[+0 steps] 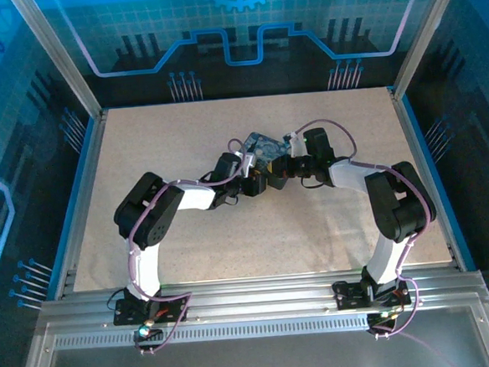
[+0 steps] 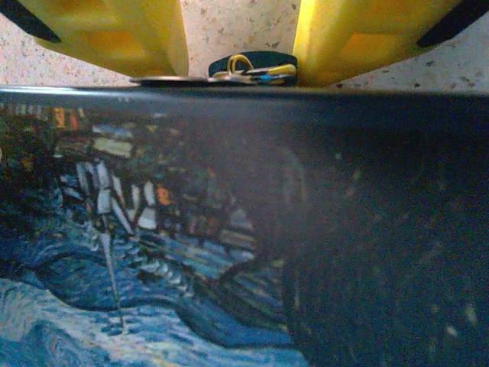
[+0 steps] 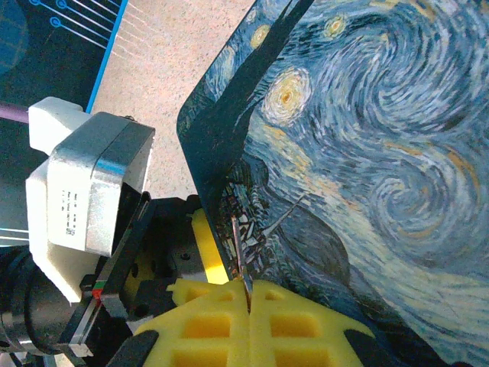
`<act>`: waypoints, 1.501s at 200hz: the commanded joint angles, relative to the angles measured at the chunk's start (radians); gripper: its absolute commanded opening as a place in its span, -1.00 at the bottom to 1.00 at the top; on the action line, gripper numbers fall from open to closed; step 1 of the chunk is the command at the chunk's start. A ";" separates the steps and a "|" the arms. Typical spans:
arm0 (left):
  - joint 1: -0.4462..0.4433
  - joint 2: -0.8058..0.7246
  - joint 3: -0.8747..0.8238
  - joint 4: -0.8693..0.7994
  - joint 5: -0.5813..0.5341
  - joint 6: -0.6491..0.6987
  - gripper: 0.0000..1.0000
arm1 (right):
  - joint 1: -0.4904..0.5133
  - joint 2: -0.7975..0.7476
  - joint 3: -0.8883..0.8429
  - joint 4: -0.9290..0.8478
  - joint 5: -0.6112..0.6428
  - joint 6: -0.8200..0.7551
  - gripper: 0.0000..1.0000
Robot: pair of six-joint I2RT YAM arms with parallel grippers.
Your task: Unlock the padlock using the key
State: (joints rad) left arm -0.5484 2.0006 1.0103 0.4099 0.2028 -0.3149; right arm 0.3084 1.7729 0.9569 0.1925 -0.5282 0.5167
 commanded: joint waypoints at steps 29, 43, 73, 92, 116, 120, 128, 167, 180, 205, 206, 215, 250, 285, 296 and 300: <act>-0.012 0.032 0.037 0.015 0.006 -0.007 -0.18 | -0.005 0.015 -0.033 -0.057 0.015 0.006 -1.00; -0.012 0.032 0.037 0.016 0.004 -0.009 -0.21 | -0.005 0.015 -0.033 -0.056 0.015 0.006 -1.00; -0.012 0.028 0.036 0.021 0.003 -0.015 -0.32 | -0.005 0.014 -0.037 -0.051 0.011 0.009 -1.00; -0.012 0.019 0.031 0.024 0.001 -0.018 -0.39 | -0.005 0.008 -0.041 -0.043 0.010 0.010 -1.00; -0.012 0.002 0.022 0.024 0.001 -0.022 -0.43 | -0.003 -0.004 -0.049 -0.019 0.011 0.014 -1.00; -0.012 -0.001 0.021 0.024 0.003 -0.022 -0.43 | -0.003 -0.006 -0.050 -0.016 0.011 0.014 -1.00; -0.013 -0.009 0.016 0.025 0.004 -0.027 -0.44 | -0.003 -0.013 -0.052 -0.005 0.011 0.016 -1.00; -0.021 -0.059 0.010 -0.022 0.018 -0.062 -0.45 | 0.000 -0.069 -0.043 0.019 0.015 -0.012 -1.00; -0.026 -0.081 0.008 -0.048 0.022 -0.077 -0.45 | 0.000 -0.103 -0.045 0.020 0.029 -0.028 -1.00; -0.035 -0.127 -0.009 -0.087 0.027 -0.134 -0.45 | 0.001 -0.184 -0.072 0.024 0.067 -0.063 -1.00; -0.035 -0.129 -0.010 -0.088 0.028 -0.138 -0.45 | 0.001 -0.188 -0.072 0.024 0.068 -0.064 -1.00; -0.036 -0.140 -0.012 -0.105 0.031 -0.170 -0.46 | 0.002 -0.219 -0.117 0.030 0.083 -0.076 -1.00; -0.038 -0.172 -0.017 -0.123 0.075 -0.298 -0.52 | 0.025 -0.345 -0.225 0.038 0.149 -0.136 -1.00; -0.042 -0.208 -0.031 -0.120 0.107 -0.392 -0.53 | 0.054 -0.459 -0.347 0.056 0.190 -0.173 -1.00; -0.043 -0.218 -0.036 -0.122 0.116 -0.416 -0.53 | 0.070 -0.485 -0.381 0.063 0.205 -0.191 -1.00; -0.043 -0.221 -0.037 -0.123 0.119 -0.426 -0.53 | 0.077 -0.493 -0.392 0.065 0.212 -0.199 -1.00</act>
State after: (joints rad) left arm -0.5846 1.8427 0.9878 0.2699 0.2665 -0.6495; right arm 0.3496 1.3357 0.6243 0.2298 -0.3695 0.3813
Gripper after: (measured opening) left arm 0.247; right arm 0.057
